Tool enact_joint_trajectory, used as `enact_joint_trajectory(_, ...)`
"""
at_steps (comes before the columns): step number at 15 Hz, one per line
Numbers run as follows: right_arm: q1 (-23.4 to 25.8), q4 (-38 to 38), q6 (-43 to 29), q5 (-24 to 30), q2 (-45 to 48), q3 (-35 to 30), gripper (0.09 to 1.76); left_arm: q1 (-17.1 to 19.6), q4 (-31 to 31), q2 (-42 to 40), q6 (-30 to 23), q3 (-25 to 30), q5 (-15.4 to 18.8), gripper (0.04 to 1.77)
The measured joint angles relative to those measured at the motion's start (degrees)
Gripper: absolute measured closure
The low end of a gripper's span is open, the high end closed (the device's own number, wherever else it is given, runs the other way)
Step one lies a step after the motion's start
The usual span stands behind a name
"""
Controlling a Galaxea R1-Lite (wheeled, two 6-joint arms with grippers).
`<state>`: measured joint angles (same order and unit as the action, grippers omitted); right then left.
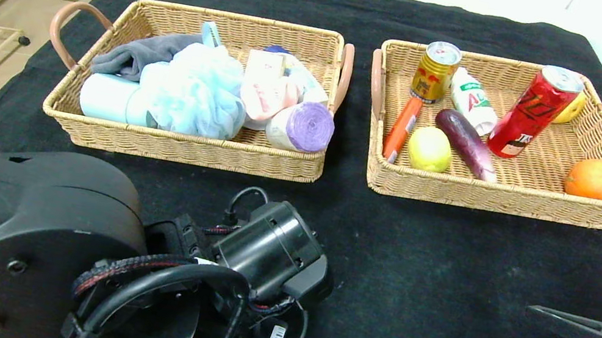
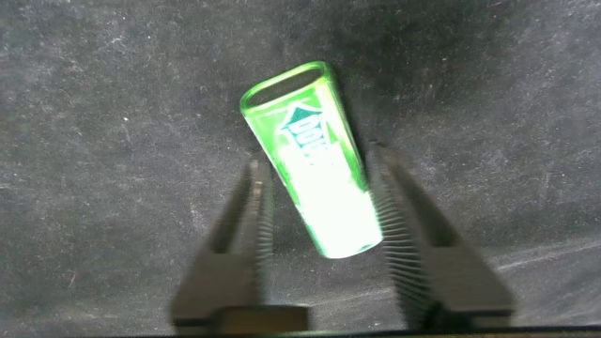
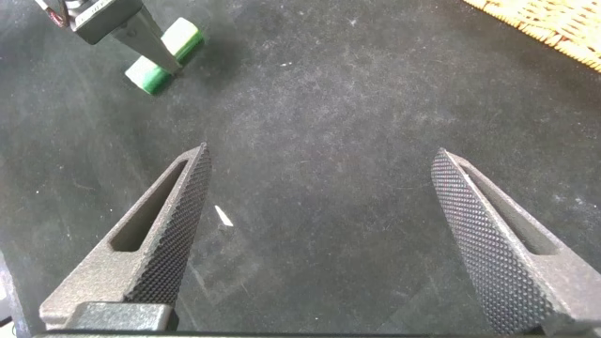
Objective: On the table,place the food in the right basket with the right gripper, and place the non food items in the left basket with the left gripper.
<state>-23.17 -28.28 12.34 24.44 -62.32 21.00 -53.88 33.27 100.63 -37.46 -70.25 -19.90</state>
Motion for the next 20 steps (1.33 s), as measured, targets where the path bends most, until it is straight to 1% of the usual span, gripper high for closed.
enact_joint_trajectory(1, 0.0, 0.0, 0.0, 0.0, 0.0, 0.0, 0.14, 0.0, 0.0, 0.0, 0.0, 0.0, 0.0, 1.24)
enact_joint_trajectory(11, 0.0, -0.1, 0.2, 0.0, -0.3, -0.4, 0.14, 0.0, -0.1, 0.1, 0.1, 0.3, -0.4, 1.24)
enact_joint_trajectory(14, 0.0, -0.1, 0.1, 0.0, 0.0, -0.2, 0.14, 0.1, -0.6, -2.2, 0.8, 0.0, -0.6, 1.24)
enact_joint_trajectory(16, 0.0, -0.1, -0.1, 0.0, 0.5, 0.0, 0.14, 0.0, -2.1, -4.0, 3.2, -0.6, -0.3, 1.24)
enact_joint_trajectory(18, 0.0, -0.2, -0.2, -0.1, 0.9, 0.2, 0.14, -0.5, -6.1, -5.1, 6.4, -1.4, -0.2, 1.24)
enact_joint_trajectory(20, 0.2, -0.1, -0.4, 0.0, 1.5, 0.4, 0.14, -1.1, -9.8, -5.6, 11.8, -2.3, 0.4, 1.24)
